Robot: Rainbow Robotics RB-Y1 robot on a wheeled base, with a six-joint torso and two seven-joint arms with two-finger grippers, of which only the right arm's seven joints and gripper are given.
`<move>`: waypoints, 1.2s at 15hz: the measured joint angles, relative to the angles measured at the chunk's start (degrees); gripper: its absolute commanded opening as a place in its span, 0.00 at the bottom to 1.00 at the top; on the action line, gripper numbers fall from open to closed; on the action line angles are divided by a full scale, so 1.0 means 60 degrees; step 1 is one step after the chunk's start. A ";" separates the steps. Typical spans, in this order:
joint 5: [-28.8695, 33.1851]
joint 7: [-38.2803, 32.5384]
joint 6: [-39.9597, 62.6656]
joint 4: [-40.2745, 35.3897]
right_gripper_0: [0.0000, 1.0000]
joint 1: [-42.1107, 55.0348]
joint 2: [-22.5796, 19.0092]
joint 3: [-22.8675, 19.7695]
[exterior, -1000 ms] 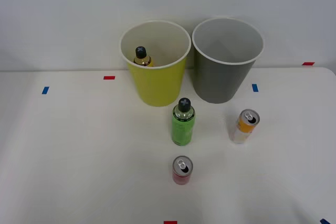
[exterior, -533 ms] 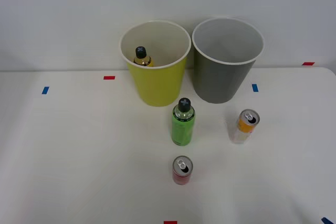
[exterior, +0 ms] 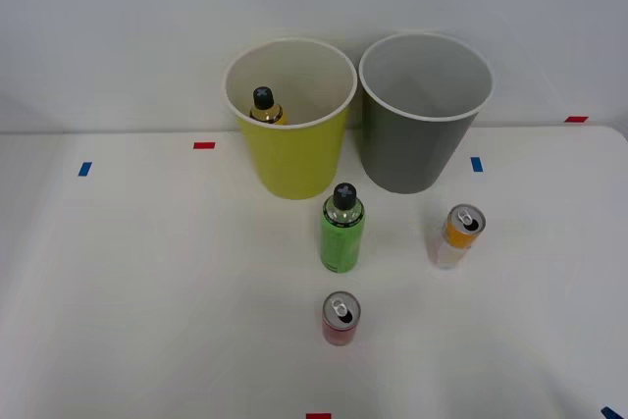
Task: Put cans in the gray bin, plastic bottles in the light green bin
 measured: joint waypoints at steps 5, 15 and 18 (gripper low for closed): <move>-0.0001 0.0000 -0.0001 0.0000 1.00 0.0001 0.0000 0.0000; -0.0001 0.0000 -0.0002 0.0000 1.00 0.0001 -0.0001 0.0000; -0.0001 0.0000 -0.0002 0.0000 1.00 0.0001 -0.0001 0.0000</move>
